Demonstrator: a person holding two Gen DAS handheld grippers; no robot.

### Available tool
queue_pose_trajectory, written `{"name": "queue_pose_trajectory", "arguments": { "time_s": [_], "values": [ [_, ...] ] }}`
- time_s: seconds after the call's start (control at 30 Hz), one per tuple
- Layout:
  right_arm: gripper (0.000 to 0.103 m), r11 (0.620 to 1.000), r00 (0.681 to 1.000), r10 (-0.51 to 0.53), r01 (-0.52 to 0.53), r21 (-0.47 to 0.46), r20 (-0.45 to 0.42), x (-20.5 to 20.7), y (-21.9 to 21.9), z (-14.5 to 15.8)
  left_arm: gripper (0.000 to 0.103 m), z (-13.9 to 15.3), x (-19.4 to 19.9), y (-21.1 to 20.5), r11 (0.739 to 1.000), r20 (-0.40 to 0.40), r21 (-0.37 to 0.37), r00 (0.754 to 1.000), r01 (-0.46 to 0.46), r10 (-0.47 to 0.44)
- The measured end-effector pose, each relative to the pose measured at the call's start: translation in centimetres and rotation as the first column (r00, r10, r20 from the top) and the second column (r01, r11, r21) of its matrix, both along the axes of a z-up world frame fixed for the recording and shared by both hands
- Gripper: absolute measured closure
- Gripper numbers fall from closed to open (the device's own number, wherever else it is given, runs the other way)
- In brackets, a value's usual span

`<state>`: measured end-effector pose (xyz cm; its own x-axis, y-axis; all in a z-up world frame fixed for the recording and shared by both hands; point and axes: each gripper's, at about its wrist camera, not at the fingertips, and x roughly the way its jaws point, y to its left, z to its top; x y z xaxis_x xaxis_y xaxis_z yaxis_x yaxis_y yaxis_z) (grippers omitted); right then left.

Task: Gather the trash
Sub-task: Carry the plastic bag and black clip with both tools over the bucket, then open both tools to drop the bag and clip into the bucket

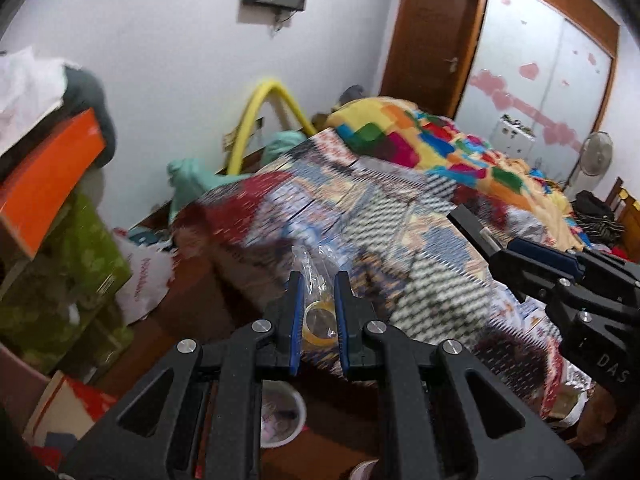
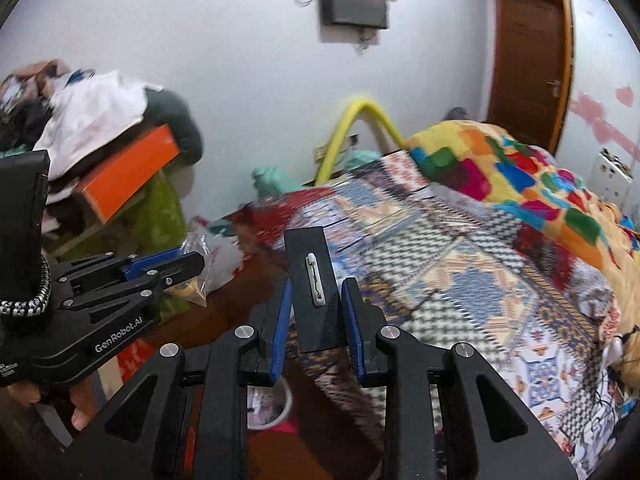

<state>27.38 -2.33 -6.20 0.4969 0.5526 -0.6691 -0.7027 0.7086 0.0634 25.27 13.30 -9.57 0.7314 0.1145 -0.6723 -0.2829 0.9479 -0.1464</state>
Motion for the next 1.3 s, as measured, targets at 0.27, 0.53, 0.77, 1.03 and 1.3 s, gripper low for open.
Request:
{"name": "queue_pose_trajectory", "arguments": {
  "time_s": [0.27,0.53,0.77,1.03,1.3],
  "values": [
    [0.08,0.994,0.992,0.095,-0.099,-0.054,-0.082,-2.0,5.0,-3.7,0.089,-4.8,-2.7,4.5,0.997,-0.112,-0.03,0.991,-0.077,0.073],
    [0.08,0.974,0.965,0.151,-0.182,-0.134,-0.217,-2.7,8.5,-9.7,0.089,-11.6,-4.0,6.8,0.99,-0.253,-0.089,0.964,-0.114,0.088],
    [0.08,0.948,0.916,0.133,-0.229,-0.222,-0.377,-2.1,10.5,-16.7,0.089,-17.5,-3.3,8.0,0.97,-0.37,-0.184,0.926,-0.157,0.079],
    [0.079,0.927,0.883,0.116,-0.26,-0.269,-0.455,-1.2,12.1,-20.9,0.089,-23.0,-2.4,8.9,0.934,-0.469,-0.283,0.881,-0.22,0.065],
    [0.06,0.929,0.874,0.137,-0.276,-0.245,-0.466,-0.8,12.4,-19.9,0.071,-23.1,-2.3,9.8,0.91,-0.49,-0.306,0.866,-0.279,0.101]
  ]
}}
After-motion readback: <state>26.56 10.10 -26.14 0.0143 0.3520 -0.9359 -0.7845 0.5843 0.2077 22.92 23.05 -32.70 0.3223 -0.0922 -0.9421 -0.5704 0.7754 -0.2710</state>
